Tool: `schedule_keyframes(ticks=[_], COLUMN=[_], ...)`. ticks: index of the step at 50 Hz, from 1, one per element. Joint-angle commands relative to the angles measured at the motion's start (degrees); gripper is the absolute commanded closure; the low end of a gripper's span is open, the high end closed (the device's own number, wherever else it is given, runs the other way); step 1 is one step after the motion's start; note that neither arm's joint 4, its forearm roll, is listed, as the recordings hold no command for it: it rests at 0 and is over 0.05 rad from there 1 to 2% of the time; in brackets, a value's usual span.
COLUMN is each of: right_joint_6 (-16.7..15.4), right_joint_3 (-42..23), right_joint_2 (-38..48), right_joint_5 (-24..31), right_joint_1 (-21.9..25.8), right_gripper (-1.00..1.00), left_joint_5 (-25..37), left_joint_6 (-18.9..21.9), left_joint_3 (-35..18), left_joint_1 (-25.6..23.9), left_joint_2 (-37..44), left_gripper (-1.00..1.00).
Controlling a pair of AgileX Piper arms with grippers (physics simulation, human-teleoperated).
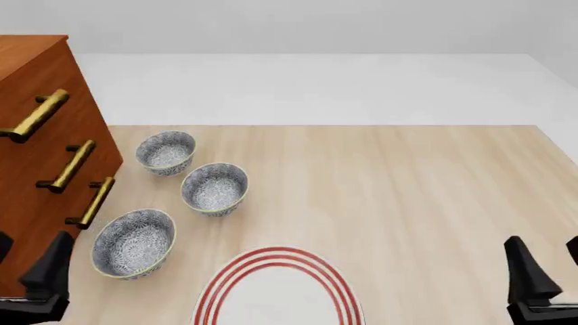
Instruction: Pick up the bowl and put it in the middle on the plate.
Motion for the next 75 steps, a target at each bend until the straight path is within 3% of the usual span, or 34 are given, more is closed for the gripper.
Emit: schedule_keyframes(ticks=[1,11,35,41,42,43,46,49,54,56,61,63,65,66,69,75], right_joint_6=[-1.06,-0.11,-0.99,-0.99,-1.0,-0.93,-0.3,-0.96,-0.38,-0.96,-0.49,-0.95,-0.57,-0.32,-0.9,-0.6], right_joint_3=[-0.26,-0.08,-0.15,-0.25,-0.27,-0.18,-0.16,-0.17,-0.14,-0.15,-0.11,-0.14,-0.07,-0.05,-0.1,-0.15], right_joint_2=[-0.01,0.26,0.02,0.01,0.01,0.02,0.19,0.02,0.14,0.02,0.13,0.02,0.12,0.22,0.04,0.06], right_joint_5=[-0.39,-0.21,-0.49,-0.38,-0.37,-0.43,-0.2,-0.45,-0.22,-0.47,-0.32,-0.49,-0.4,-0.36,-0.5,-0.28], right_joint_1=[0.09,-0.03,0.0,0.0,0.0,-0.01,-0.08,-0.02,-0.08,-0.03,-0.08,-0.04,-0.08,-0.1,-0.04,-0.09], right_gripper=[-1.0,-1.0,-1.0,-1.0,-1.0,-1.0,-1.0,-1.0,-1.0,-1.0,-1.0,-1.0,-1.0,-1.0,-1.0,-1.0], left_joint_5=[-3.06,-3.12,11.04,11.71,11.22,10.46,11.17,12.38,13.73,12.95,12.89,13.12,13.22,13.34,12.7,12.36], left_joint_6=[1.07,0.65,3.47,3.5,4.64,2.71,9.09,12.1,11.5,12.19,12.14,14.17,11.22,12.12,15.08,14.27], left_joint_3=[2.9,2.3,-10.73,-12.43,-12.27,-12.22,-13.43,-14.93,-17.7,-18.36,-20.63,-21.88,-23.14,-23.46,-24.2,-26.63], left_joint_1=[-0.15,-0.12,-5.0,-6.39,-7.79,-10.4,-12.04,-13.48,-15.78,-19.5,-20.31,-22.47,-26.21,-26.92,-27.39,-26.7], left_joint_2=[-2.74,-1.34,-2.94,2.0,3.95,6.05,5.53,5.91,8.32,11.13,14.9,17.77,20.79,21.24,24.01,27.71], left_gripper=[-1.0,-1.0,-1.0,-1.0,-1.0,-1.0,-1.0,-1.0,-1.0,-1.0,-1.0,-1.0,-1.0,-1.0,-1.0,-1.0])
